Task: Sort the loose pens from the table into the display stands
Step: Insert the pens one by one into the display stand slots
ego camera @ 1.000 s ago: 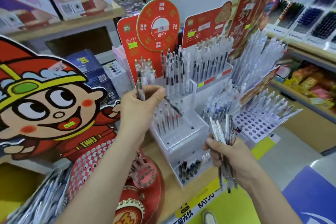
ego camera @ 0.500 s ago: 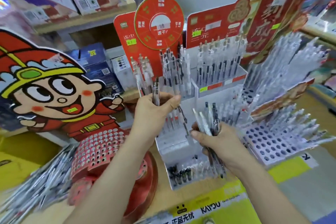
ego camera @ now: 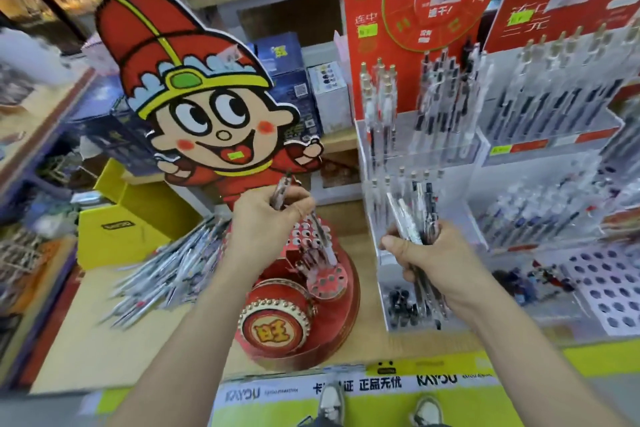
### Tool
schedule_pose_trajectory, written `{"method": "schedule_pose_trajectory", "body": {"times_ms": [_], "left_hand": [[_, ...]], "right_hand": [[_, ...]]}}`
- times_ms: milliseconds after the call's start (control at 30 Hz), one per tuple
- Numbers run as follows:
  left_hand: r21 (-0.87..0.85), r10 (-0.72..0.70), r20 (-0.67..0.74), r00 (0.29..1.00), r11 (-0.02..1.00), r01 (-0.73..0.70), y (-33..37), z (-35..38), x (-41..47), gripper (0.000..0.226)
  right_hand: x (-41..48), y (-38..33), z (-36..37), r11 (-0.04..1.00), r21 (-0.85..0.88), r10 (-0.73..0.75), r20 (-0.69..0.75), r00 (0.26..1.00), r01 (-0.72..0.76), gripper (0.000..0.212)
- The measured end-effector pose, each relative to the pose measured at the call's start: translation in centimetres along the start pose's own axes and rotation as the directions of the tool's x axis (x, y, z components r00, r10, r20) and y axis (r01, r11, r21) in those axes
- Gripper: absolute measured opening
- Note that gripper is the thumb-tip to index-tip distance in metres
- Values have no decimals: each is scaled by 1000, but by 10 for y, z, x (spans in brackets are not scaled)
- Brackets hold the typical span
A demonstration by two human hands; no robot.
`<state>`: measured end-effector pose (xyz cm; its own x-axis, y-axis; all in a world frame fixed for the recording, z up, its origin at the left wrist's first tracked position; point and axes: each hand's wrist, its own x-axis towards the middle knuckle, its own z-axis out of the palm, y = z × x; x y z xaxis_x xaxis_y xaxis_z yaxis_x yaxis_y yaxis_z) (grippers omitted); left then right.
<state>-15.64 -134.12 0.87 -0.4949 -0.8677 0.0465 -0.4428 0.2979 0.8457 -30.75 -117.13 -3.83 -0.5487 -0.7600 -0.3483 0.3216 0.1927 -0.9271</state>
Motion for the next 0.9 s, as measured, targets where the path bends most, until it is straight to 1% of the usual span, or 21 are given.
{"method": "schedule_pose_trajectory", "body": {"times_ms": [67, 200, 333, 467, 633, 767, 833, 900], "left_hand": [[31, -5, 33, 999, 1000, 4, -11, 9, -3, 6], [101, 64, 97, 993, 992, -73, -22, 21, -6, 9], [131, 93, 155, 984, 985, -114, -23, 21, -5, 20], [133, 161, 202, 966, 973, -190, -21, 20, -7, 10], [118, 159, 233, 959, 975, -190, -22, 20, -11, 14], [121, 155, 211, 965, 976, -183, -25, 21, -17, 5], [100, 138, 192, 972, 982, -159, -25, 20, -17, 11], [95, 123, 188, 974, 985, -143, -25, 19, -15, 22]], "right_hand": [[0, 4, 9, 1000, 31, -2, 3, 1000, 2, 18], [-3, 7, 18, 999, 52, -10, -3, 1000, 10, 15], [-4, 10, 18, 998, 67, -2, -15, 1000, 3, 14], [-6, 9, 15, 996, 91, -17, -14, 1000, 18, 10], [-8, 9, 14, 995, 95, -41, -8, 999, 41, 9], [-8, 10, 13, 995, 95, -37, -3, 999, 37, 11], [-8, 10, 13, 995, 97, -36, 2, 999, 36, 11], [-9, 11, 13, 994, 104, -32, 8, 999, 31, 10]]}}
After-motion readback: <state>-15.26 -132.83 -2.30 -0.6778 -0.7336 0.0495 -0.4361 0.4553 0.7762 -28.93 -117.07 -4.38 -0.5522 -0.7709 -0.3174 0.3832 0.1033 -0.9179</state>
